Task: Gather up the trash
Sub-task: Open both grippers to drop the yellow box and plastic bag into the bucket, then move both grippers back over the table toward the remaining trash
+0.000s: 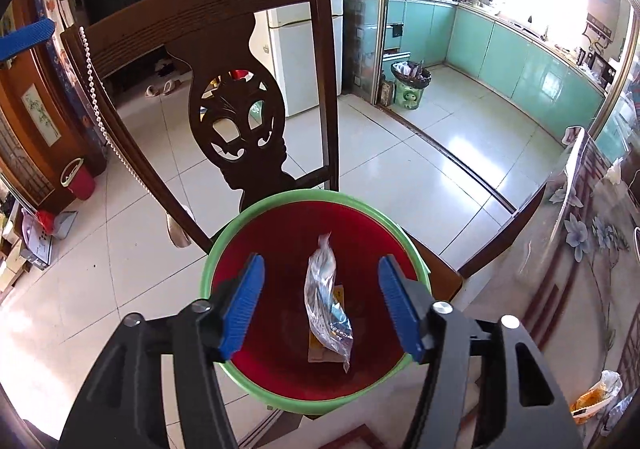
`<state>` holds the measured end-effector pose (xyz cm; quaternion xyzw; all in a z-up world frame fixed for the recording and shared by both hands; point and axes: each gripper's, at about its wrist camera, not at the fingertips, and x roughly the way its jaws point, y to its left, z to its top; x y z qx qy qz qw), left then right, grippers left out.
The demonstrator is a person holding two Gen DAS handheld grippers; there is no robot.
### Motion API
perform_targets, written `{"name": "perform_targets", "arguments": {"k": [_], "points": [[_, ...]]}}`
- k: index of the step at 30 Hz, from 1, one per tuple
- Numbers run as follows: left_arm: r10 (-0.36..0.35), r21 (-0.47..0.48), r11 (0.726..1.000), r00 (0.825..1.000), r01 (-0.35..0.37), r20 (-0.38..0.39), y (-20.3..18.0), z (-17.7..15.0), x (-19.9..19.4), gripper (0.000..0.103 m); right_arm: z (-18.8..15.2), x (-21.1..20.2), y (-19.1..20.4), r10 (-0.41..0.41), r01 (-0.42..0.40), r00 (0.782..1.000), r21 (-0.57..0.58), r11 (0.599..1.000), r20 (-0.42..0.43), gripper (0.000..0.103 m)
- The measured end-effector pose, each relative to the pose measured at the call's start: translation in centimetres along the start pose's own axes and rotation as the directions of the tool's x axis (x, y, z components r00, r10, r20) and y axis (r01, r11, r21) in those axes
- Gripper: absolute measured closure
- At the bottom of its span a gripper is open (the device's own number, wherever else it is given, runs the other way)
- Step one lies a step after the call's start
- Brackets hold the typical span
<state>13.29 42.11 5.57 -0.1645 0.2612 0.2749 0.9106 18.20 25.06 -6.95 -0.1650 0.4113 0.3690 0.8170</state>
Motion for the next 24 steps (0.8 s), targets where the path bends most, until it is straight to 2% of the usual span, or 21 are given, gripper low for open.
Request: {"name": "perform_targets", "arguments": {"k": [2, 6, 11, 19, 24], "points": [[0.006, -0.001, 1.000, 1.000, -0.006, 0.003, 0.1, 0.0, 0.0, 0.005, -0.2, -0.5, 0.0, -0.004, 0.004, 1.000, -0.006, 1.000, 0.004, 0.035], [-0.004, -0.009, 1.000, 1.000, 0.004, 0.003, 0.0, 0.0, -0.2, 0.005, -0.5, -2.1, 0.0, -0.033, 0.034, 0.998, -0.020, 0.999, 0.047, 0.016], [-0.036, 0.015, 0.999, 0.999, 0.036, 0.013, -1.0, -0.1, -1.0, 0.005, -1.3, -5.6, -1.1, -0.062, 0.062, 0.993, 0.012, 0.998, 0.096, 0.007], [-0.129, 0.093, 0.987, 0.991, 0.128, 0.014, -4.6, -1.3, -3.3, 0.004, -5.2, -13.3, -5.1, -0.154, 0.136, 0.977, 0.126, 0.983, 0.145, 0.006], [-0.228, 0.142, 0.963, 0.974, 0.228, -0.019, -7.9, -3.0, -5.1, 0.004, -9.3, -18.1, -8.8, -0.235, 0.200, 0.961, 0.219, 0.955, 0.145, 0.006]]}}
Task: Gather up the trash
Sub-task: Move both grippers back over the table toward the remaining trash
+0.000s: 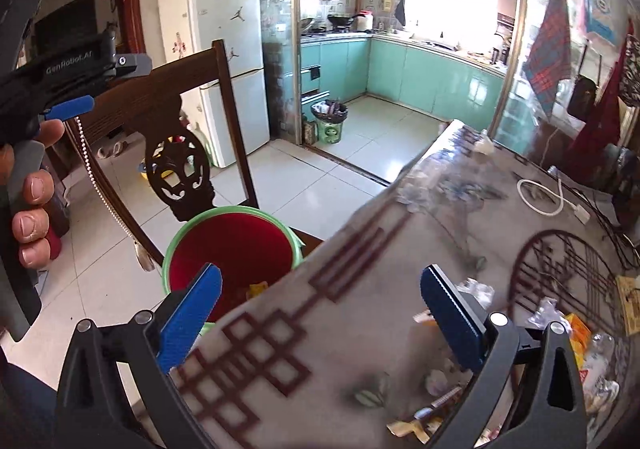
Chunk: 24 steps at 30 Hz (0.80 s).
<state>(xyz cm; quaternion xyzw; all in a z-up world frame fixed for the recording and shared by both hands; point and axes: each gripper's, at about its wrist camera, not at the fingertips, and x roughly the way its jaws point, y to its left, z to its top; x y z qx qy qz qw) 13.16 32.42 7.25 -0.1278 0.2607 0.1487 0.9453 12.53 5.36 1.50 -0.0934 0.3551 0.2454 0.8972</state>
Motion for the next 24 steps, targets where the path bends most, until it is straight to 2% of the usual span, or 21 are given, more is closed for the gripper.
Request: {"name": "perform_targets", "arguments": {"k": [7, 12, 16, 21, 24], "points": [[-0.124, 0.170, 0.977, 0.992, 0.128, -0.032, -7.4, -2.3, -1.0, 0.004, -4.1, -5.8, -6.3, -0.110, 0.110, 0.994, 0.064, 0.992, -0.008, 0.006], [-0.237, 0.235, 0.936, 0.963, 0.262, -0.131, -13.1, -5.1, -1.2, 0.004, -6.6, -9.7, -9.8, -0.178, 0.178, 0.984, 0.084, 0.980, -0.006, 0.006], [-0.260, 0.297, 0.904, 0.946, 0.309, -0.191, -17.4, -7.4, -1.0, 0.004, -8.7, -12.1, -12.5, -0.218, 0.219, 0.976, 0.088, 0.972, -0.018, 0.006], [-0.281, 0.329, 0.873, 0.923, 0.360, -0.264, -21.7, -9.6, -0.3, 0.004, -11.3, -13.7, -16.3, -0.263, 0.266, 0.964, 0.143, 0.953, -0.043, 0.006], [-0.272, 0.365, 0.855, 0.917, 0.370, -0.293, -24.2, -10.9, 0.3, 0.004, -12.5, -14.3, -18.7, -0.287, 0.292, 0.957, 0.181, 0.939, -0.051, 0.006]]}}
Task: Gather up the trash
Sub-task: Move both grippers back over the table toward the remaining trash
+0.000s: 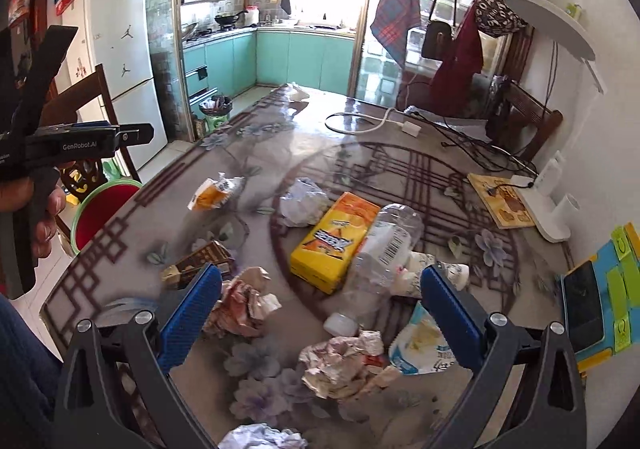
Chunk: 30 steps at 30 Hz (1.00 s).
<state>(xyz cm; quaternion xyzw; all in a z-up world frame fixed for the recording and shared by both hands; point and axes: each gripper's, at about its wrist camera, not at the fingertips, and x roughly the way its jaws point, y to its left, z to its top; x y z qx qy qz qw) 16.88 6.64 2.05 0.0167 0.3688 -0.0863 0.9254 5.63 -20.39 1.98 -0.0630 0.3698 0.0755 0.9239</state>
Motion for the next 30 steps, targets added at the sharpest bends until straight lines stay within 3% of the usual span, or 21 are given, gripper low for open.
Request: {"name": "perform_targets", "arguments": {"k": [6, 14, 26, 27, 30], "points": [[0.035, 0.077, 0.997, 0.995, -0.028, -0.088, -3.4, -0.4, 4.4, 0.004, -0.8, 0.6, -4.3, -0.033, 0.032, 0.999, 0.076, 0.997, 0.012, 0.006], [0.094, 0.122, 0.990, 0.977, -0.071, -0.191, -4.3, -1.4, 11.0, 0.004, -1.3, 1.6, -7.9, -0.028, 0.028, 1.000, 0.157, 0.987, -0.005, 0.006], [0.145, 0.068, 0.989, 0.945, -0.131, -0.294, -2.9, -1.7, 17.1, 0.005, -1.3, 2.1, -10.0, -0.039, 0.042, 0.999, 0.206, 0.978, -0.015, 0.006], [0.154, 0.068, 0.988, 0.941, -0.140, -0.301, -2.8, -1.7, 17.5, 0.006, -1.4, 2.1, -10.2, -0.043, 0.045, 0.999, 0.209, 0.977, -0.017, 0.006], [0.160, 0.066, 0.987, 0.930, -0.146, -0.332, -2.5, -2.0, 18.4, 0.025, -1.5, 2.3, -11.1, -0.061, 0.065, 0.998, 0.224, 0.972, -0.022, 0.006]]}}
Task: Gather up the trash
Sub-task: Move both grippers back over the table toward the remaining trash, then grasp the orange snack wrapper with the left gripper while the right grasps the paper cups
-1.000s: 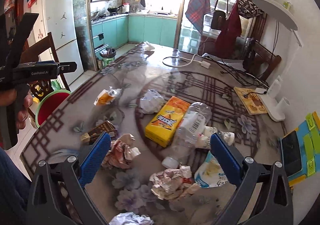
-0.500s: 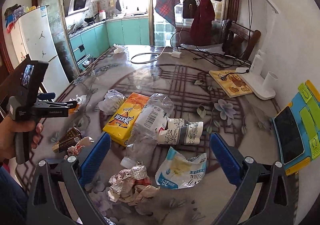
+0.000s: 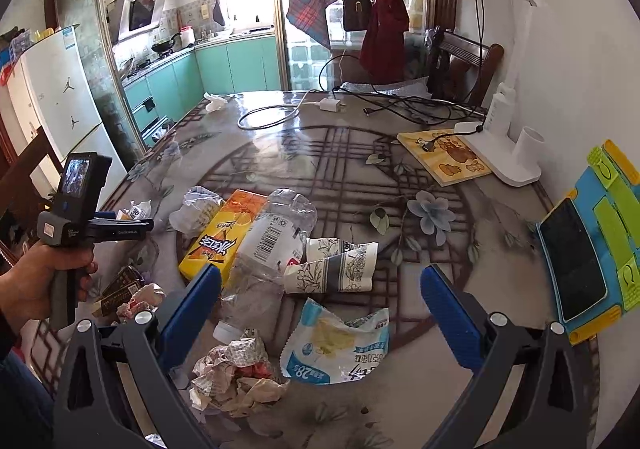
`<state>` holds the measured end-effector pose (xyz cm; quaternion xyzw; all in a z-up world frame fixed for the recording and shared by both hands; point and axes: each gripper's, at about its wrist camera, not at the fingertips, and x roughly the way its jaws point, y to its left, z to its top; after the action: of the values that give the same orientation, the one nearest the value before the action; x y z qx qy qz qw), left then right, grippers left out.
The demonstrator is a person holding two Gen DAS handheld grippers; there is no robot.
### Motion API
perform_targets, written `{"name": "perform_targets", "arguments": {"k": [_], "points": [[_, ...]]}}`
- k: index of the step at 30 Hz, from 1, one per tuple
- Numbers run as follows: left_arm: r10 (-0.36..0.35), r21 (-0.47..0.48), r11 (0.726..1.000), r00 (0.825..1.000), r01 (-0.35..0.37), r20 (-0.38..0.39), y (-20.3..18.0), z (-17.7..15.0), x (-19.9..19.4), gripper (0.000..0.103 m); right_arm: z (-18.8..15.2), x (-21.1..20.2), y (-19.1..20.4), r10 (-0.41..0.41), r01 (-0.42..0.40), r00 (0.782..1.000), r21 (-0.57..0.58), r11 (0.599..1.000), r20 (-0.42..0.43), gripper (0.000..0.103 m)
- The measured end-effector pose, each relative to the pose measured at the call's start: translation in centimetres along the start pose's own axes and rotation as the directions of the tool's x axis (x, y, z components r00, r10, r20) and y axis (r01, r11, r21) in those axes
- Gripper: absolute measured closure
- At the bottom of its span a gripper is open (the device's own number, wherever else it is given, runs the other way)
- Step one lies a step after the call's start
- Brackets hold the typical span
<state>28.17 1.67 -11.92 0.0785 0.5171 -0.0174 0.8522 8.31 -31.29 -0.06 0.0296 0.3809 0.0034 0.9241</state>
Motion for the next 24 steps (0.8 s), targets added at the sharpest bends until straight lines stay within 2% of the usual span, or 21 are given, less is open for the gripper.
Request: {"name": "perform_targets", "arguments": {"k": [1, 3, 4, 5, 8, 12, 15, 19, 24], "points": [[-0.008, -0.001, 1.000, 1.000, 0.008, 0.004, 0.1, 0.0, 0.0, 0.028, 0.0, 0.1, -0.3, -0.004, 0.004, 1.000, 0.007, 1.000, -0.002, 0.006], [-0.020, 0.002, 1.000, 1.000, 0.020, 0.006, 0.0, 0.2, -0.1, 0.045, 0.1, 0.4, -0.9, -0.007, 0.007, 1.000, 0.023, 1.000, -0.009, 0.006], [-0.022, 0.008, 1.000, 1.000, 0.022, 0.005, 0.0, 0.2, -0.1, 0.060, 0.1, 0.6, -1.1, -0.013, 0.014, 1.000, 0.027, 1.000, -0.011, 0.006], [-0.019, 0.015, 1.000, 1.000, 0.019, 0.004, -0.1, 0.3, -0.2, 0.064, 0.1, 0.8, -1.3, -0.023, 0.024, 1.000, 0.029, 0.999, -0.014, 0.006], [-0.044, 0.030, 0.999, 0.999, 0.044, -0.001, -0.4, 0.2, -0.5, 0.068, -0.1, 1.9, -1.8, -0.036, 0.038, 0.999, 0.032, 0.999, -0.040, 0.006], [-0.054, 0.036, 0.998, 0.998, 0.053, 0.030, -0.5, 0.2, -2.0, 0.069, -0.5, 3.8, -1.7, -0.019, 0.020, 0.997, 0.019, 1.000, -0.080, 0.006], [-0.074, 0.042, 0.997, 0.995, 0.072, 0.062, -0.5, 0.2, -3.4, 0.069, -0.8, 5.8, -0.9, -0.002, -0.001, 0.993, -0.028, 1.000, -0.118, 0.006], [-0.097, 0.040, 0.995, 0.992, 0.094, 0.084, -0.2, 0.1, -4.6, 0.069, -1.4, 8.3, 0.5, -0.024, 0.006, 0.986, -0.105, 0.994, -0.166, 0.006], [-0.107, 0.032, 0.994, 0.990, 0.105, 0.096, 0.7, 0.0, -5.2, 0.069, -1.4, 9.9, 0.5, -0.036, 0.018, 0.984, -0.107, 0.994, -0.173, 0.006]]}}
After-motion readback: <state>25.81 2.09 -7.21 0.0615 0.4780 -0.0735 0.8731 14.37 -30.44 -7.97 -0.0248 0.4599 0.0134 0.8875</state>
